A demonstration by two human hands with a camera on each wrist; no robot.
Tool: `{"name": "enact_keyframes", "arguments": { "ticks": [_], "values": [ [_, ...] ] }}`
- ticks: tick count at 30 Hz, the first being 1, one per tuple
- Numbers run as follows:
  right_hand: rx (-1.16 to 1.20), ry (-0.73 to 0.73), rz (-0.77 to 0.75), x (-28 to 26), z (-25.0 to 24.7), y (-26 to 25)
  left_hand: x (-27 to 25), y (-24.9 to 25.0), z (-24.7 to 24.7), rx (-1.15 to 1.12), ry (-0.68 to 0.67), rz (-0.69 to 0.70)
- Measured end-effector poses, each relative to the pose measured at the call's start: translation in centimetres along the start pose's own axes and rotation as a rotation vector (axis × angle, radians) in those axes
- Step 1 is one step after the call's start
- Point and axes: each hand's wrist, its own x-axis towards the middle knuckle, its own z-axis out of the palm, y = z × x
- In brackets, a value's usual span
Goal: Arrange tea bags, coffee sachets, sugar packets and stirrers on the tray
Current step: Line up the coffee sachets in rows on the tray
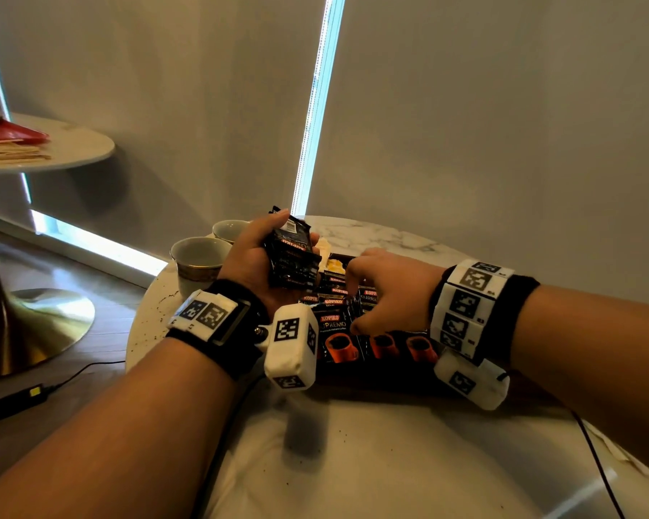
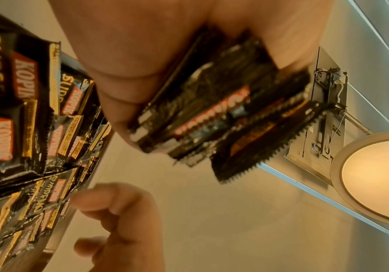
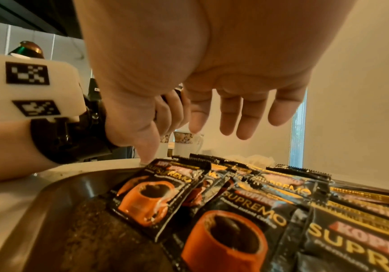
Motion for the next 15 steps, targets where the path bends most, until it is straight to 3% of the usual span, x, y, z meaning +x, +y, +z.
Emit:
{"name": "enact_keyframes", "arguments": {
  "ticks": [7, 15],
  "values": [
    [0.314, 0.325, -0.097, -1.6, -0.8, 0.2, -0.4, 0.0, 0.8, 0.061, -0.037, -0.035],
    [0.265, 0.389, -0.278, -1.5, -0.6, -1.1, -0.4, -1.0, 0.8, 0.219, -0.1, -0.077]
  ]
}}
